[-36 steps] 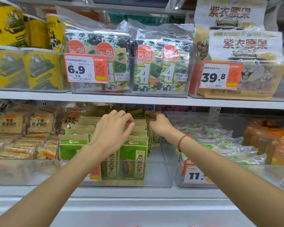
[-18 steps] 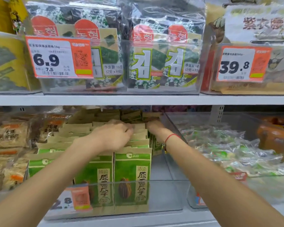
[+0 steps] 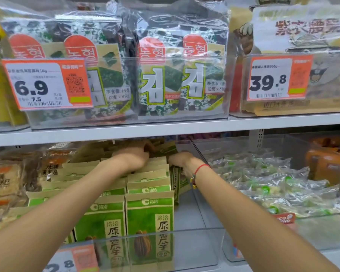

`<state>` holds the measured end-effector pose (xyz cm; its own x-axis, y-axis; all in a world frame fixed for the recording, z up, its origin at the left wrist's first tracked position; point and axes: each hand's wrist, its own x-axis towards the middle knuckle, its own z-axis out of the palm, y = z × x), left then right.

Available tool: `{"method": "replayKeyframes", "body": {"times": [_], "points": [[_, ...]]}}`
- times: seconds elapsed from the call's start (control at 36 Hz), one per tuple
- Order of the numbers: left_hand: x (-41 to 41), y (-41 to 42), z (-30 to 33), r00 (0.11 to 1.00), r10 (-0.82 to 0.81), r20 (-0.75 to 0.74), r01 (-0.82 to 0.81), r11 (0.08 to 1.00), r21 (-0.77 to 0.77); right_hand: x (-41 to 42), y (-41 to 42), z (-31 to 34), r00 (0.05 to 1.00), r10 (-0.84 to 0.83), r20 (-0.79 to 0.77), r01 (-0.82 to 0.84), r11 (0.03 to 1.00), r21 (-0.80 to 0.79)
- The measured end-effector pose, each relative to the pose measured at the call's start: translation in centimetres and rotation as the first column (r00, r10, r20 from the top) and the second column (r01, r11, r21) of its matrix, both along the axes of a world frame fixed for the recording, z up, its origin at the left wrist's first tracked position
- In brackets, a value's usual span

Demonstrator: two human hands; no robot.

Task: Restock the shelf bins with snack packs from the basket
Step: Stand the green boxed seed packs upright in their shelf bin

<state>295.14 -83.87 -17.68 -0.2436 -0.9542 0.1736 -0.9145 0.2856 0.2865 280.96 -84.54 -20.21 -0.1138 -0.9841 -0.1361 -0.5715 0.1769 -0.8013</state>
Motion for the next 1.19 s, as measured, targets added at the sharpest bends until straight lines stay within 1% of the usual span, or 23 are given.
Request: {"method": "replayKeyframes", "body": {"times": [0.03,0.06,0.08,0.14,0.17,0.25,0.31,0.36,0.44,0.56,0.58,0.64,0.69,0.75,0.78,0.81,0.86,0.92,0.97,1.03,1.11,1.14,1.19], "points": [[0.0,-0.2,0.0,1.000,-0.004,-0.006,0.004,1.000,-0.008,0.0,0.0,-0.3,1.000,-0.014,0.011,0.014,1.000,-0.001],[0.0,-0.3,-0.2,1.000,-0.011,-0.001,0.011,1.000,-0.020,0.2,0.5,-0.3,1.000,0.014,-0.017,-0.013,1.000,0.013],[0.0,-0.5,-0.3,1.000,-0.017,0.006,0.017,0.999,-0.033,0.2,0.6,-0.6,0.999,0.042,-0.007,-0.042,0.999,0.013],[0.2,-0.7,-0.6,1.000,-0.016,0.012,0.016,0.999,-0.045,0.1,1.0,-0.6,0.990,0.037,0.134,-0.045,0.997,0.056],[0.3,-0.8,-0.7,1.000,-0.014,0.013,0.015,0.999,-0.048,0.0,1.1,-0.7,0.989,0.018,0.147,-0.027,0.998,0.056],[0.4,-1.1,-0.7,0.998,0.003,0.069,0.003,0.996,-0.086,0.1,-0.4,-2.6,1.000,-0.013,0.022,0.012,0.999,0.048],[0.6,-1.3,-0.7,0.993,0.010,0.121,0.001,0.996,-0.090,0.2,-2.3,-4.6,0.998,-0.047,0.033,0.046,0.998,0.039],[0.6,-1.4,-0.8,0.989,-0.003,0.148,0.011,0.999,-0.052,0.2,-3.7,-5.8,0.996,-0.080,0.034,0.080,0.997,0.018],[0.5,-1.5,-0.6,0.982,-0.022,0.185,0.020,1.000,0.013,0.7,-3.7,-5.2,0.996,-0.088,0.005,0.088,0.996,-0.011],[0.8,-1.1,-0.2,0.974,-0.065,0.215,0.065,0.998,0.007,0.2,-3.6,-4.6,0.979,-0.039,-0.199,0.037,0.999,-0.014],[0.9,-1.0,-0.2,0.971,-0.072,0.227,0.075,0.997,-0.005,0.0,-3.4,-4.3,0.975,-0.064,-0.212,0.058,0.998,-0.036],[0.9,-0.9,-0.3,0.964,-0.068,0.256,0.078,0.997,-0.028,-0.6,-2.7,-3.7,0.963,-0.160,-0.218,0.133,0.982,-0.132],[0.8,-0.7,-0.3,0.958,-0.054,0.282,0.069,0.997,-0.045,-0.7,-2.5,-2.9,0.955,-0.235,-0.179,0.198,0.959,-0.201],[0.6,-0.5,-0.2,0.956,-0.059,0.286,0.075,0.996,-0.045,-0.3,-2.4,-2.2,0.969,-0.212,-0.131,0.190,0.969,-0.160],[0.7,-0.5,-0.2,0.955,-0.066,0.289,0.081,0.996,-0.038,0.1,-2.4,-1.8,0.982,-0.174,-0.071,0.165,0.980,-0.116],[0.7,-0.5,-0.2,0.954,-0.072,0.292,0.084,0.996,-0.027,0.5,-2.3,-1.4,0.992,-0.127,0.023,0.128,0.990,-0.061],[1.0,-0.7,-0.3,0.956,-0.079,0.281,0.078,0.997,0.017,0.8,-2.1,-0.8,0.966,-0.070,0.249,0.072,0.997,0.004],[1.2,-0.8,-0.3,0.965,-0.097,0.243,0.083,0.994,0.066,0.5,-0.8,-0.1,0.896,-0.029,0.444,-0.010,0.996,0.084],[1.1,-0.7,-0.3,0.973,-0.118,0.197,0.099,0.990,0.104,-0.5,-0.1,0.3,0.810,-0.004,0.586,-0.117,0.979,0.167],[1.0,-0.5,-0.4,0.976,-0.126,0.180,0.110,0.989,0.096,-1.4,-0.1,0.5,0.771,-0.066,0.633,-0.081,0.976,0.201],[0.9,-0.3,-0.4,0.976,-0.133,0.173,0.121,0.990,0.078,-1.5,-0.6,0.2,0.734,-0.211,0.646,0.144,0.977,0.155],[0.9,-0.3,-0.4,0.976,-0.137,0.169,0.125,0.989,0.077,-1.2,-0.4,0.1,0.717,-0.220,0.661,0.170,0.975,0.141],[0.9,-0.3,-0.3,0.975,-0.142,0.169,0.132,0.989,0.074,-0.7,0.1,-0.2,0.695,-0.190,0.693,0.124,0.982,0.144]]}}
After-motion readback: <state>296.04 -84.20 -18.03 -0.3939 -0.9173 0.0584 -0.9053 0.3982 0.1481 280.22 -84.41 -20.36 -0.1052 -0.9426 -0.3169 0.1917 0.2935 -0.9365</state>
